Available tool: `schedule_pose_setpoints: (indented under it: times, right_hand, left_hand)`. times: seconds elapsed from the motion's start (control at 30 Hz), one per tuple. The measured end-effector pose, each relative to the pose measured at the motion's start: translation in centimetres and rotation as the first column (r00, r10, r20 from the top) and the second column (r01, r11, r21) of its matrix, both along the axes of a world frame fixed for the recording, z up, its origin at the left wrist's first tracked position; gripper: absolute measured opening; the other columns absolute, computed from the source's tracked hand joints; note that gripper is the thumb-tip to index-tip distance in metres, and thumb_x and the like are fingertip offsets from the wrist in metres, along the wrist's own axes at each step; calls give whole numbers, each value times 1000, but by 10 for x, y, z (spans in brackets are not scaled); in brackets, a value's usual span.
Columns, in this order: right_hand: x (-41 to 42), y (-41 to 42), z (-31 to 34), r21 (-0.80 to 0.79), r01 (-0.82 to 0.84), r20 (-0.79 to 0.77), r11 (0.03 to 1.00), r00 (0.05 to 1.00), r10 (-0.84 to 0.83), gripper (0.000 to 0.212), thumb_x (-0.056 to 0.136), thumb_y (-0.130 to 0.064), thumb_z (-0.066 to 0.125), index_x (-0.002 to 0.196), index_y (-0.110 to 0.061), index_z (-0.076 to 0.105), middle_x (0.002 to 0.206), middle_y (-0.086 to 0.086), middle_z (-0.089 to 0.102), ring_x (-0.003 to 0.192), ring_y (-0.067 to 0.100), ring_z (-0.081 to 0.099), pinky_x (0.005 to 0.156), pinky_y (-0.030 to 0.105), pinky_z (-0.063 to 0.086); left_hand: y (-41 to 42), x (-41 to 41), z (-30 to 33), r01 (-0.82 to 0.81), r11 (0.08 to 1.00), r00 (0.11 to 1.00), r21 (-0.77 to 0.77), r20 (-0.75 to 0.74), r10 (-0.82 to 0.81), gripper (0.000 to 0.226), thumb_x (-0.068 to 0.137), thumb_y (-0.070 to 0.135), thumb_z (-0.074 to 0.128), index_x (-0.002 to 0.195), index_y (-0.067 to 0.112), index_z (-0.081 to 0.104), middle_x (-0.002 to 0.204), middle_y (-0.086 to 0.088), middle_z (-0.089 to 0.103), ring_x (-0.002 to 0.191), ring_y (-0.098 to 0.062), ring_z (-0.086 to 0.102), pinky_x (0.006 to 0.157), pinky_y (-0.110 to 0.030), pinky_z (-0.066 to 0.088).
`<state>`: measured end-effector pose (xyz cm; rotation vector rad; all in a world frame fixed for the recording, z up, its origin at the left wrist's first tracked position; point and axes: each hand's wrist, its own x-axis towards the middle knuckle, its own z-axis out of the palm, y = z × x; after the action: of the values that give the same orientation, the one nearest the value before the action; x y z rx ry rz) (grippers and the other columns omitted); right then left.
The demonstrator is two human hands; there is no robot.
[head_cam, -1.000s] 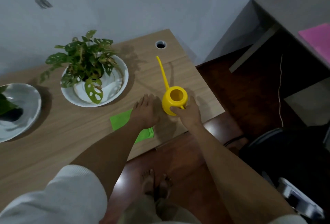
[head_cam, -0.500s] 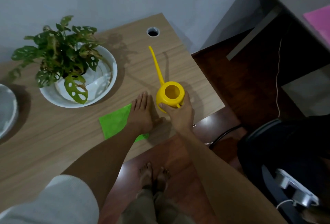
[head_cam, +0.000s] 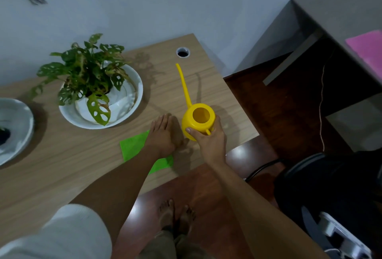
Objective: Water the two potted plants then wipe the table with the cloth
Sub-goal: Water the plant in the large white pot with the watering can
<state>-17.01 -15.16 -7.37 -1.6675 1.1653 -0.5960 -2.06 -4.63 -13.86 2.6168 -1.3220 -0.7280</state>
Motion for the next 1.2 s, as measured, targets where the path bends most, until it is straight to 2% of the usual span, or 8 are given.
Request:
schedule_pose_setpoints:
  times: [0.1,0.23,0.33,0.43,0.53,0.67,0.97,1.2]
  right_hand:
    - [2,6,14,-25,-13,28,1000,1000,14,82,64,-42,97,134,-24,58,106,-14,70,98,10,66,90,34,56]
    - [9,22,38,-36,-36,79,999,996,39,77,66,-41,97,131,-23,59,104,-14,71,95,6,65,87,27,53]
    - [16,41,52,-41,-53,118,998,991,57,74,67,-40,97,129,-21,60,103,-15,71,92,3,65,85,24,52]
    - [28,64,67,-53,-71,134,996,988,78,73,67,-39,96,128,-19,61,105,-12,72,94,5,66,87,27,53]
    - [43,94,78,-69,-78,159,995,983,88,72,68,-39,96,128,-19,61,109,-10,73,98,9,67,89,27,54]
    - [64,141,91,-102,-56,167,993,983,73,74,66,-43,96,128,-19,63,110,-9,73,99,11,68,88,25,53]
    - [95,242,109,-118,6,169,993,986,14,70,69,-45,95,125,-18,65,113,-7,74,99,9,66,86,21,50]
    - [106,269,108,-137,1,98,991,995,12,68,66,-53,92,118,-18,67,106,-6,75,96,16,70,87,34,57]
  left_hand:
    - [16,4,14,-30,999,999,23,28,29,112,83,76,35,165,9,0,174,-10,-5,161,-26,-7,129,-44,-4]
    - [48,7,34,-53,998,997,30,52,51,102,98,68,44,164,8,-3,173,-12,-11,161,-25,-10,129,-41,-6]
    - [76,10,44,-61,998,995,32,75,59,115,83,86,18,164,7,-4,173,-14,-10,161,-26,-10,128,-40,-6]
    - [107,19,47,-80,997,993,-3,92,80,123,70,86,1,165,6,-1,173,-15,-6,161,-28,-8,129,-41,-4]
    - [136,33,53,-88,996,993,-21,80,90,123,71,85,6,164,5,3,173,-16,-4,161,-29,-7,129,-43,-1]
    - [174,52,58,-75,997,990,-5,122,75,103,95,73,35,164,5,2,173,-15,-6,161,-28,-7,129,-44,0]
    - [263,96,51,-8,999,995,47,102,3,94,101,60,42,165,8,-3,173,-16,-8,161,-29,-9,129,-44,-2]
    - [302,105,24,-20,1000,999,-7,35,20,96,100,60,42,164,9,-7,173,-14,-12,160,-27,-13,128,-44,-5]
